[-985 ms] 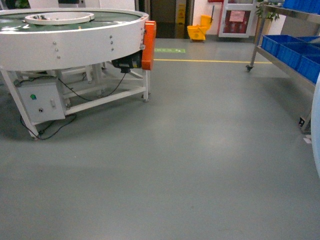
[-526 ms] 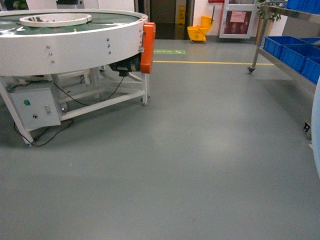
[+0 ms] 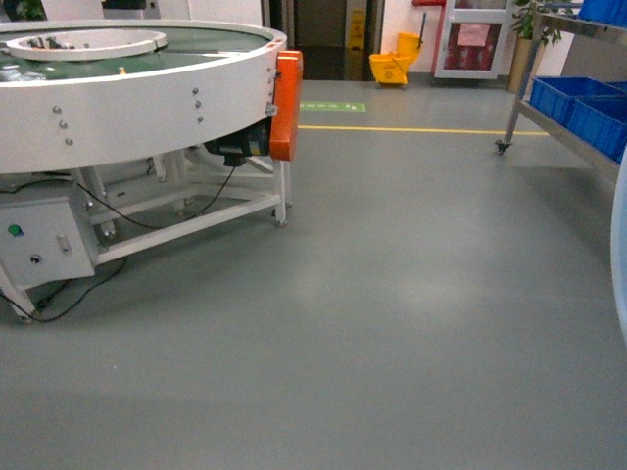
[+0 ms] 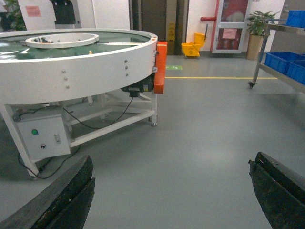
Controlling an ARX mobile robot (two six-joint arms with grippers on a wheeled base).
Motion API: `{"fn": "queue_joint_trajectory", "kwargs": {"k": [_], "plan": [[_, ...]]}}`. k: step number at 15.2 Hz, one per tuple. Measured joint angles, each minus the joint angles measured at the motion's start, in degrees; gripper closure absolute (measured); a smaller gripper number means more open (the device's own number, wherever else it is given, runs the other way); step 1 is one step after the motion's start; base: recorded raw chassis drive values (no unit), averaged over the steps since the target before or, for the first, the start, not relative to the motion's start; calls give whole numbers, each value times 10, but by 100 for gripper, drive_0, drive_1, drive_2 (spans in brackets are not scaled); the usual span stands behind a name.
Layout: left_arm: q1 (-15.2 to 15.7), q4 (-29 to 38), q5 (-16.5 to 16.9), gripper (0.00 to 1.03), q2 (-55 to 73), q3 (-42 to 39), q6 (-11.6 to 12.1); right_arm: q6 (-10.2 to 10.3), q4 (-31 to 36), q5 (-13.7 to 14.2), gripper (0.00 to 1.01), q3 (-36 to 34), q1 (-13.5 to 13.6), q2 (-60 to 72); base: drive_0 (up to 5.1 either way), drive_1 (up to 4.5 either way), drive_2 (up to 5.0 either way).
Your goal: Place blue tray on left shelf second layer neatly
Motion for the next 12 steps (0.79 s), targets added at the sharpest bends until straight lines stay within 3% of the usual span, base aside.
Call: {"fn": "queue_joint_trajectory", "kwargs": {"k": [12], "plan": [[0, 2, 0, 5, 0, 0, 0, 0, -2, 1, 99, 0, 0, 0, 0, 389, -389]]}}
